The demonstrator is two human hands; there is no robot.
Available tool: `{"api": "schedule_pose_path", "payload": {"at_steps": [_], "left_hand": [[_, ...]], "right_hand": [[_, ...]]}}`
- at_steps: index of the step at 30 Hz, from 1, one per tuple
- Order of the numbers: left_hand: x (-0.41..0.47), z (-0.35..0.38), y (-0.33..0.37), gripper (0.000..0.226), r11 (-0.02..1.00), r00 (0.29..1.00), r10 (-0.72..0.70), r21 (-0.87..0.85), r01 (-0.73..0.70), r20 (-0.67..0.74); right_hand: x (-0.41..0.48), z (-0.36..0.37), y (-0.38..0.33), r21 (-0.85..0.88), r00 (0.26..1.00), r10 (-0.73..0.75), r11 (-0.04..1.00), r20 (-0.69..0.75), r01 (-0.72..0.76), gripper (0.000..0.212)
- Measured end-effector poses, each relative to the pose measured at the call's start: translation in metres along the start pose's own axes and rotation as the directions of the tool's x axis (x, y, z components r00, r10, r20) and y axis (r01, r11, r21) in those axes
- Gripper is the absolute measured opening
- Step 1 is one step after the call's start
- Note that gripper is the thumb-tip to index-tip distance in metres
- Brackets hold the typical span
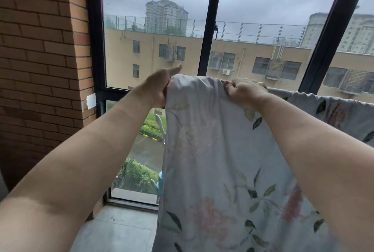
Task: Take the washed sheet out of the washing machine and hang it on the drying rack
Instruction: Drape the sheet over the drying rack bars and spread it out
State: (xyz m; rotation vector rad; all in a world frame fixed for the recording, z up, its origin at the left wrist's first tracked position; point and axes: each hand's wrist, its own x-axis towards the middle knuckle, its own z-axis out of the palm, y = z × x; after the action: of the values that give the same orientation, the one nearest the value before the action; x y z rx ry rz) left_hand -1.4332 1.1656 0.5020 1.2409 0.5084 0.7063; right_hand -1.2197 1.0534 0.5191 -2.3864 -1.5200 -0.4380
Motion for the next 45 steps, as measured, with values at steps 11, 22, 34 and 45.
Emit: {"api": "schedule_pose_path", "payload": {"at_steps": [11, 22, 34, 45], "left_hand": [[0.027, -0.018, 0.013, 0.029, 0.993, 0.996, 0.086, 0.079, -0.088, 0.021], [0.041, -0.074, 0.009, 0.026, 0.981, 0.949, 0.131, -0.102, -0.166, -0.286], [0.02, -0.132, 0.029, 0.02, 0.949, 0.89, 0.226, -0.117, -0.293, -0.395], [0.012, -0.157, 0.061, 0.02, 0.957, 0.814, 0.284, 0.093, -0.275, -0.508]], "right_hand": [[-0.006, 0.002, -0.02, -0.074, 0.998, 0.041, 0.996, -0.057, -0.045, 0.059], [0.004, 0.002, -0.085, -0.028, 0.994, -0.086, 0.996, -0.07, 0.085, 0.051], [0.008, 0.017, -0.103, -0.006, 0.987, -0.079, 0.997, -0.142, 0.079, 0.059], [0.008, 0.014, -0.102, 0.131, 0.982, -0.04, 0.989, -0.187, 0.065, 0.045]]}}
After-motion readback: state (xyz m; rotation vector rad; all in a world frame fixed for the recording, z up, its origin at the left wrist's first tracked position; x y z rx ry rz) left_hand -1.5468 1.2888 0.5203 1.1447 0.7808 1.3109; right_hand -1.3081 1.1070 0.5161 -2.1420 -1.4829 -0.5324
